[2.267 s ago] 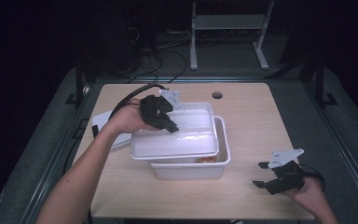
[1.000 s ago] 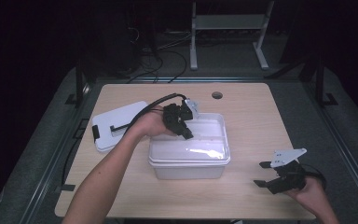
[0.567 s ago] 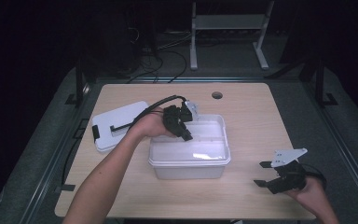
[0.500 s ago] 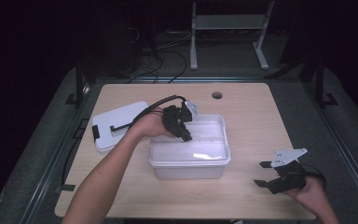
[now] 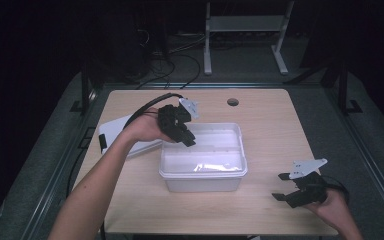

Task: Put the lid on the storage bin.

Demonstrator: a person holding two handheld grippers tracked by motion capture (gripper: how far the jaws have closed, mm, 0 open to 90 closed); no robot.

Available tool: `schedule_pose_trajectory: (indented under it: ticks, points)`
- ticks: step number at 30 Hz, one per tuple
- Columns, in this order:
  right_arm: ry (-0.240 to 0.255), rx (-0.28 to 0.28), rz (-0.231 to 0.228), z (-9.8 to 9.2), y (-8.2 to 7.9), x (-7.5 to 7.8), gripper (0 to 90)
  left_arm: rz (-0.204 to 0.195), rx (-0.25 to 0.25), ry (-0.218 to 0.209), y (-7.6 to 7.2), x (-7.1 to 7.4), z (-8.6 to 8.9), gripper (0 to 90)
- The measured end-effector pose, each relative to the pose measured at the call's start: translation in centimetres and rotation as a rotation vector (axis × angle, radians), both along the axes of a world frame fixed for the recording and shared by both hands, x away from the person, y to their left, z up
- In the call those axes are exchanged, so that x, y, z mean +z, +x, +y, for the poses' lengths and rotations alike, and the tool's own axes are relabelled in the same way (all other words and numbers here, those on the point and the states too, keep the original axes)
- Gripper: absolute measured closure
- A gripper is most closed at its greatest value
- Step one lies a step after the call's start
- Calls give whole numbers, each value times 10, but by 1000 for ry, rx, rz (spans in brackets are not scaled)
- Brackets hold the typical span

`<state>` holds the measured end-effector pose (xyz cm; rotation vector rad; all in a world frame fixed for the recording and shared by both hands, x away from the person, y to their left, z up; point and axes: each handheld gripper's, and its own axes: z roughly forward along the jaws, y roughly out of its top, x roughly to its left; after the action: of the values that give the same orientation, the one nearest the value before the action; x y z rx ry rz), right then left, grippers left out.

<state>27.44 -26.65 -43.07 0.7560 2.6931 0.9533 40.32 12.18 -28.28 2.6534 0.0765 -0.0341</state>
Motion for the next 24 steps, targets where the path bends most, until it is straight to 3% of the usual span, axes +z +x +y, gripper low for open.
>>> schedule_pose_trajectory:
  ticks: [12, 24]
  points:
    - [4, -20, 10, 1, 1, -2, 280, -40, 83, -19, 9, 11, 54, 735]
    - [-2, -22, 28, -2, 2, -5, 280, -45, 176, -17, 16, 11, 100, 721]
